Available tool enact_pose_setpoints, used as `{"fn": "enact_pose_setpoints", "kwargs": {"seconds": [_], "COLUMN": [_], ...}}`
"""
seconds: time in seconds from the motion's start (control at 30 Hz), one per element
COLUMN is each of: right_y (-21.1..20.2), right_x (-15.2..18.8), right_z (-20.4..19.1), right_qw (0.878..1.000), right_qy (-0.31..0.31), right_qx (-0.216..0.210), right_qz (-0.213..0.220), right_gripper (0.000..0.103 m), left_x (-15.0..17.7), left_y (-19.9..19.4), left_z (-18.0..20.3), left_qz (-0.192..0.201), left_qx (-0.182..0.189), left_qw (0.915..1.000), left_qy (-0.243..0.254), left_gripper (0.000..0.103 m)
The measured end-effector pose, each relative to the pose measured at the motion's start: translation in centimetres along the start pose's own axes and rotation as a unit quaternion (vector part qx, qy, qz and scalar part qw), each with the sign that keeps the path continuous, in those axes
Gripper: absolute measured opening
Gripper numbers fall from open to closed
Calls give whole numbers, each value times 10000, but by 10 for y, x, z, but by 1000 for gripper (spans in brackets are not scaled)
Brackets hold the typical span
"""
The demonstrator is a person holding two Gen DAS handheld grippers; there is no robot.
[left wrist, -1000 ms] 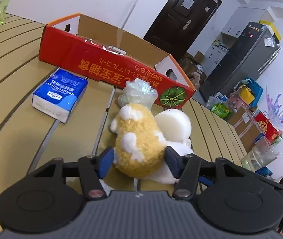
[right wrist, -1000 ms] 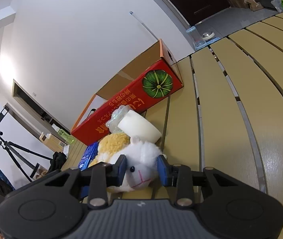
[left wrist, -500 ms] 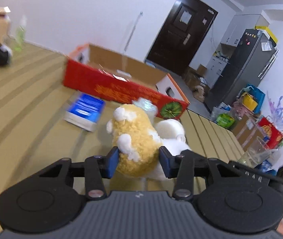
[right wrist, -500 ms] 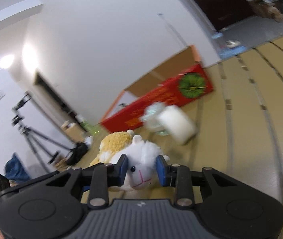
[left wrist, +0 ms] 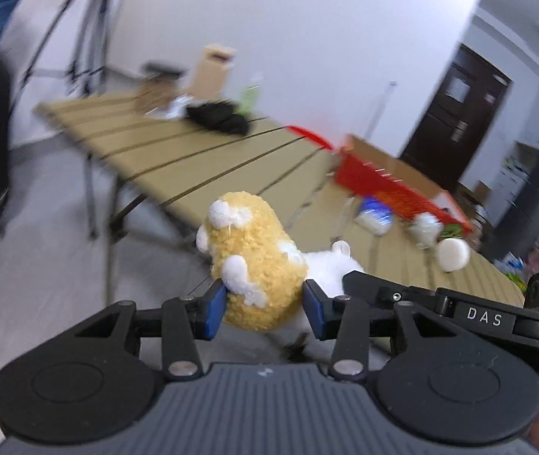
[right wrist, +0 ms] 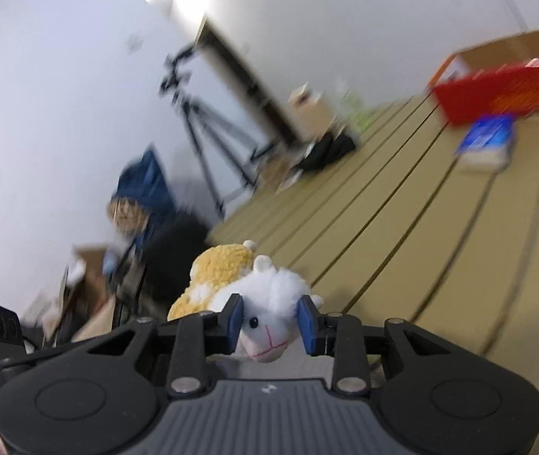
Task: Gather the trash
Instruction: 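Carry the sheep plush over the bin and open both tools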
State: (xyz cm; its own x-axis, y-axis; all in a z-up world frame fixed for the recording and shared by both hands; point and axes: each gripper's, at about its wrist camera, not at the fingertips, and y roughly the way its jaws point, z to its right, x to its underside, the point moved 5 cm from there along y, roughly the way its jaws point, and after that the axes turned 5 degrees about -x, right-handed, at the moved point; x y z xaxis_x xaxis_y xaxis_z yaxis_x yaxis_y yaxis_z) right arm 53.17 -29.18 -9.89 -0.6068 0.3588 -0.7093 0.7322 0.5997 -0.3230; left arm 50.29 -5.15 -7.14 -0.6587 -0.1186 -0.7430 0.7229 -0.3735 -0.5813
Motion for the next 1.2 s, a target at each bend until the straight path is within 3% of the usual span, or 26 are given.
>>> {"fn": "enact_pose_setpoints", "kwargs": {"seconds": [0.17, 0.3, 0.37, 0.4, 0.47, 0.53, 0.6, 0.7, 0.83, 1.2], "right_y": [39, 69, 85, 94, 108, 117, 121, 122, 128, 140], "right_x": [42, 72, 87, 96, 121, 141, 156, 169, 182, 172], "right_z": [-23, -25, -19, -14, -1, 6, 6, 3, 3, 10], "right_qw": [9969, 9915, 9851, 9813, 9680, 9567, 9485, 9404, 9302, 9300], "right_qy": [-260, -277, -284, -277, -457, -615, -687, -854, -955, -951], "right_qx": [9, 114, 284, 426, 933, 1240, 1160, 1198, 1282, 1372], "right_qz": [-738, -1266, -1674, -1858, -2285, -2562, -2866, -3066, -3305, -3274], "right_gripper": [31, 33, 34, 34, 39, 39, 40, 45, 48, 55], "left_x": [25, 45, 61, 72, 83, 84, 86, 84, 85, 89], "left_y": [-3, 12, 28, 38, 48, 49, 48, 45, 45, 55], "left_z": [-53, -82, -98, -108, -120, -125, -125, -123, -123, -119], "left_qz": [-304, -876, -1368, -1748, -2159, -2196, -2207, -2124, -2162, -2175], "left_qx": [-264, -648, -993, -1244, -1563, -1791, -1872, -1859, -1943, -2018], "left_qw": [9975, 9907, 9810, 9713, 9571, 9533, 9523, 9552, 9530, 9517], "left_qy": [-588, -815, -955, -1031, -1136, -1042, -972, -890, -858, -790], "left_gripper": [44, 46, 64, 73, 72, 76, 79, 82, 82, 84]}}
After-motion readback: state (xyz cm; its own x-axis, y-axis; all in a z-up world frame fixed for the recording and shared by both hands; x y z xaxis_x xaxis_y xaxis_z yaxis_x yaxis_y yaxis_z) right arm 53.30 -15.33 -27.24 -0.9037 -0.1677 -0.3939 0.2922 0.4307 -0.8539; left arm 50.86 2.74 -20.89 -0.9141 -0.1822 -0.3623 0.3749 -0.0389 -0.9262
